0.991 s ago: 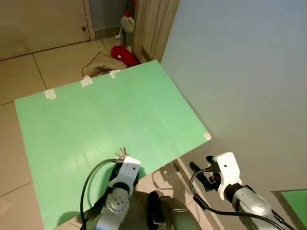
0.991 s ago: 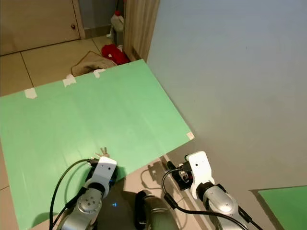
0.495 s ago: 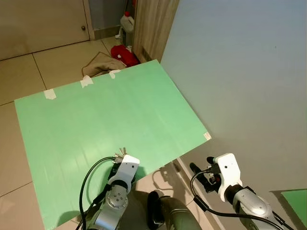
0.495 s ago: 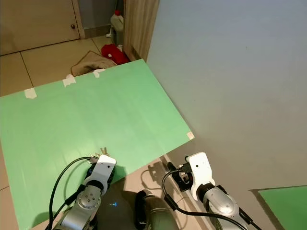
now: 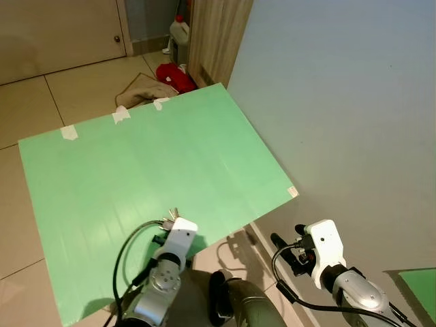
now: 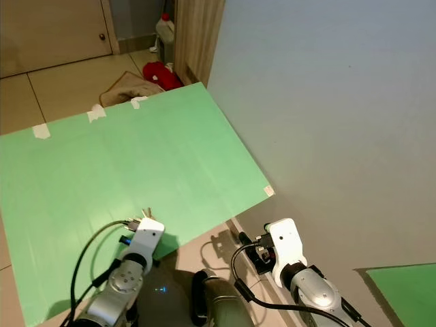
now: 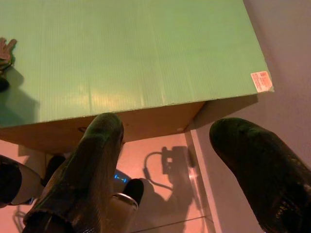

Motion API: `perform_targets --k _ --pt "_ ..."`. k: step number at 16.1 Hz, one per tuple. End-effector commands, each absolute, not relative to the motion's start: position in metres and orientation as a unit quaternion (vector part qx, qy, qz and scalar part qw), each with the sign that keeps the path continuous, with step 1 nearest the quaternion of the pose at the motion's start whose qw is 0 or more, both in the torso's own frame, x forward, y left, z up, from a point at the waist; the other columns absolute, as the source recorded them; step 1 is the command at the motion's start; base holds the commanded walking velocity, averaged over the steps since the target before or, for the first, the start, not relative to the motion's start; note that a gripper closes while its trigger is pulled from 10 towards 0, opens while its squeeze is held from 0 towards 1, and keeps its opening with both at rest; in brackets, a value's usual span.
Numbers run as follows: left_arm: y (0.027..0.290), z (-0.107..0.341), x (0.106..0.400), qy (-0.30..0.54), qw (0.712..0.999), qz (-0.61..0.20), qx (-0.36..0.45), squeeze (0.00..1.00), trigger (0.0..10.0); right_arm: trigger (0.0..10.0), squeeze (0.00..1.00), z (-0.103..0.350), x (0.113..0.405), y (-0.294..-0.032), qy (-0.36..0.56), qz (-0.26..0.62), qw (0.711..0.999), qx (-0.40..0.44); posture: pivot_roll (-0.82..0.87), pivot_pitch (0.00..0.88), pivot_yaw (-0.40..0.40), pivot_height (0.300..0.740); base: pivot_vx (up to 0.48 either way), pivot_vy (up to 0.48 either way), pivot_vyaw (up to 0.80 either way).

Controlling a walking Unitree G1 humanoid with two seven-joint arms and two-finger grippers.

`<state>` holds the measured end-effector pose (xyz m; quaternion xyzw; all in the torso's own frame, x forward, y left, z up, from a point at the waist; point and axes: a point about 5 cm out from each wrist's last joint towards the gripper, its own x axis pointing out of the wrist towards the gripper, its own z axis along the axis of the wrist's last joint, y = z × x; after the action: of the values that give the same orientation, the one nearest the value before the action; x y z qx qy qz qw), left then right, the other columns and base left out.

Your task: Hang keys on a hook

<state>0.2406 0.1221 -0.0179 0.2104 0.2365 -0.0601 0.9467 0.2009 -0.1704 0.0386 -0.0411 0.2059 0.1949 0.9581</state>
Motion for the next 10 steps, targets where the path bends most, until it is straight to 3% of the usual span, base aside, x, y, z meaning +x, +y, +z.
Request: perform_targets --k 1,5,8,10 --pt "0.121 -0.023 0.235 0.244 0.945 -0.060 0.211 0.00 0.0 10.0 0.00 0.037 0.196 -0.180 0.218 0.178 0.959 -0.046 -0.18 0.281 -0.195 0.740 0.000 0.000 0.00" --pt "0.107 0.014 0.239 0.111 0.961 -0.104 0.232 0.00 0.0 10.0 0.00 0.037 0.199 -0.179 0.215 0.175 0.960 -0.045 -0.17 0.269 -0.184 0.740 0.000 0.000 0.00" --pt "0.101 0.032 0.232 0.075 0.968 -0.122 0.205 0.00 0.0 10.0 0.00 0.035 0.199 -0.180 0.215 0.175 0.960 -0.045 -0.15 0.257 -0.173 0.740 0.000 0.000 0.00" --pt "0.102 0.026 0.230 0.093 0.966 -0.122 0.207 0.00 0.0 10.0 0.00 0.034 0.200 -0.179 0.215 0.176 0.960 -0.045 -0.14 0.249 -0.173 0.740 0.000 0.000 0.00"
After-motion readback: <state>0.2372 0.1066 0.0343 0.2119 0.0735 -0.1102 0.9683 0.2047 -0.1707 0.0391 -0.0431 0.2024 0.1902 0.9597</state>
